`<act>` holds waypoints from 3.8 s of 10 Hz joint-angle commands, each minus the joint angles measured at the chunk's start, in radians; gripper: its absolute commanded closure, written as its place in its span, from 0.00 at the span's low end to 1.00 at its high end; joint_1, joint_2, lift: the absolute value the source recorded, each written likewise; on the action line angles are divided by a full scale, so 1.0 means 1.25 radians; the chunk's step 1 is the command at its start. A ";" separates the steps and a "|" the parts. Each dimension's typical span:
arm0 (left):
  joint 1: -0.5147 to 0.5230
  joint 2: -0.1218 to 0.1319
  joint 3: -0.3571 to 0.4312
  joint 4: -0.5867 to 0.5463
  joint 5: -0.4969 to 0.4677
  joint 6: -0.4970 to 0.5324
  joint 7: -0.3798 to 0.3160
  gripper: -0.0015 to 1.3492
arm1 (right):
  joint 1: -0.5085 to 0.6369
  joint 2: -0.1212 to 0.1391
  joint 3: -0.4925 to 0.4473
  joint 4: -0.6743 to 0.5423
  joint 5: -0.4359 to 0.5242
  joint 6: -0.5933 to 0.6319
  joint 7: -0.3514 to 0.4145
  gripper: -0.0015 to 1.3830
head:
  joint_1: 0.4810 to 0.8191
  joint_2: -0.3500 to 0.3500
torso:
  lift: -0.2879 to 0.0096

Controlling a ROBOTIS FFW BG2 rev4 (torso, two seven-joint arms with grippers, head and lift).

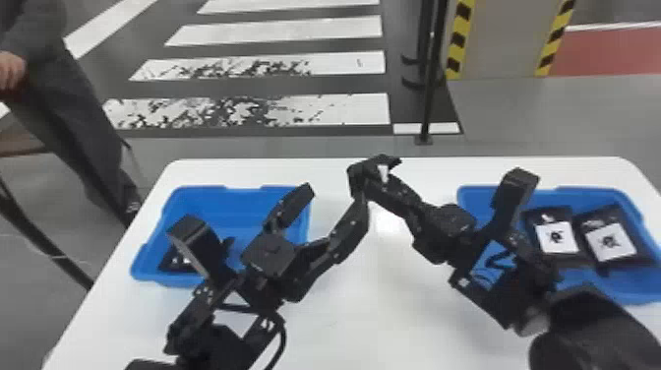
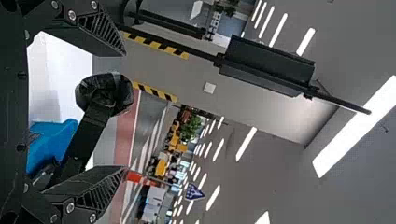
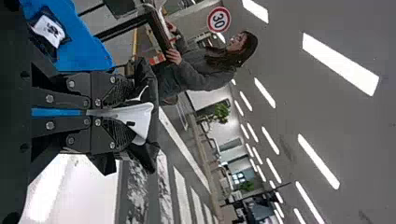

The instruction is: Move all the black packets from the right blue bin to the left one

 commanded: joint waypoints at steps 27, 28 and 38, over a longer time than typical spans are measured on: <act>-0.017 -0.008 0.031 0.027 0.010 -0.054 0.028 0.42 | 0.012 -0.003 0.133 -0.057 -0.047 -0.069 -0.019 0.93 | 0.63 0.80 | 0.50; -0.015 -0.008 0.027 0.027 0.026 -0.062 0.039 0.52 | 0.012 -0.003 0.133 -0.059 -0.047 -0.067 -0.019 0.93 | 0.63 0.81 | 0.50; -0.011 -0.016 0.072 0.027 -0.034 -0.156 0.060 0.90 | -0.004 0.001 0.135 -0.041 -0.094 -0.058 -0.017 0.00 | 0.63 0.84 | 0.50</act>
